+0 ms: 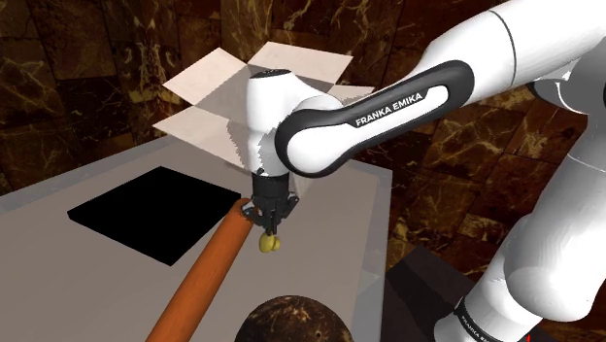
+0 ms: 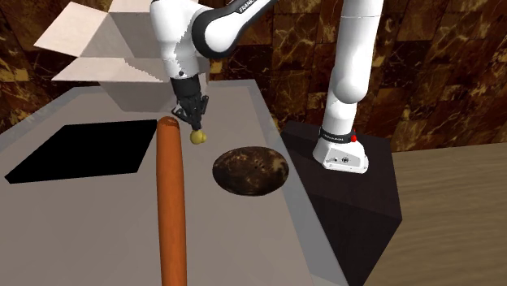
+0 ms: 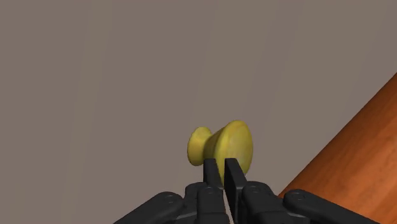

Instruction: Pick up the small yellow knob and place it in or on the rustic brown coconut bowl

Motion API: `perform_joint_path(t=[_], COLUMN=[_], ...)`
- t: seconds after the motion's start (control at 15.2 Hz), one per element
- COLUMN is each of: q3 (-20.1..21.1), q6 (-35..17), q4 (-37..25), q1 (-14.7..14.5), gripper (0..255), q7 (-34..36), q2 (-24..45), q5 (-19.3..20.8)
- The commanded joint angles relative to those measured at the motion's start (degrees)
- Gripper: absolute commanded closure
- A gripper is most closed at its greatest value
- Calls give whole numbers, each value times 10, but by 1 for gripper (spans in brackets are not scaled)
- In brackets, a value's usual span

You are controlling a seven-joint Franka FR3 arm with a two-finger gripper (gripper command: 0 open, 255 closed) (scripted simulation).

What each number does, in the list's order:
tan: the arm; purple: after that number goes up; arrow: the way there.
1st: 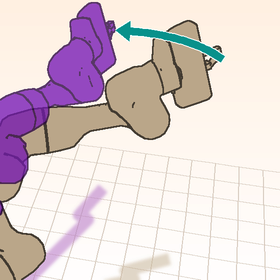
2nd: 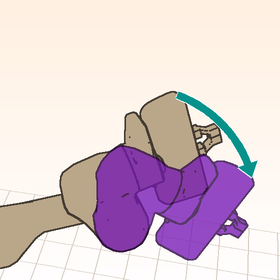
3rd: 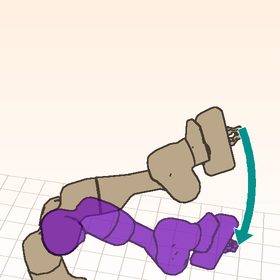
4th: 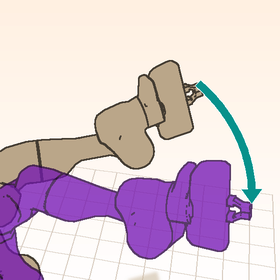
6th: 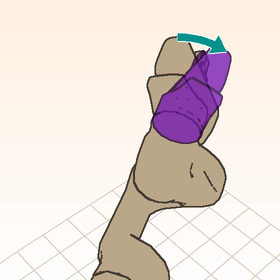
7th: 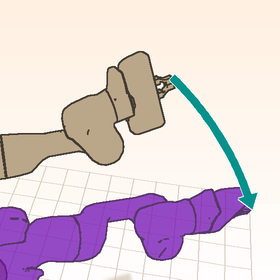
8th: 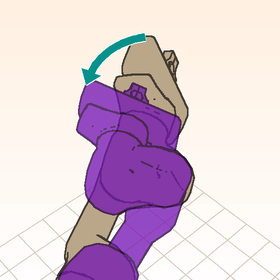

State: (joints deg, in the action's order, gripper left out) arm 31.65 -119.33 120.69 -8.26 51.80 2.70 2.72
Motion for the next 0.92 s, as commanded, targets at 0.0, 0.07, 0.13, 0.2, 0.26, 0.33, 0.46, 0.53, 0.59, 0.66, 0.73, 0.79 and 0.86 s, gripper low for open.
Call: perform_joint_path(t=[0.0, 0.07, 0.13, 0.2, 0.26, 0.33, 0.46, 0.53, 0.59, 0.66, 0.73, 0.79, 0.86], q3=[-2, -2, 0, 0, -19, -32, -28, -27, -26, -26, -25, -25, -25], q6=[25, 32, 20, 20, 23, 23, 7, 0, -8, -15, -23, -31, -35], q4=[-2, -6, -6, -6, -21, -25, -16, -11, -7, -2, 2, 6, 8], q1=[2, 3, 1, 1, 24, 43, 44, 43, 42, 40, 39, 38, 37], gripper=[255, 255, 255, 0, 0, 0, 0, 0, 0, 0, 0, 0, 0], q7=[-1, -2, -1, -1, 2, 2, 4, 4, 5, 6, 7, 7, 8], q2=[-1, -5, -3, -3, 18, 31, 37, 40, 43, 46, 50, 53, 55], q5=[-4, -7, -3, -3, -87, -150, -149, -148, -147, -147, -146, -145, -144])
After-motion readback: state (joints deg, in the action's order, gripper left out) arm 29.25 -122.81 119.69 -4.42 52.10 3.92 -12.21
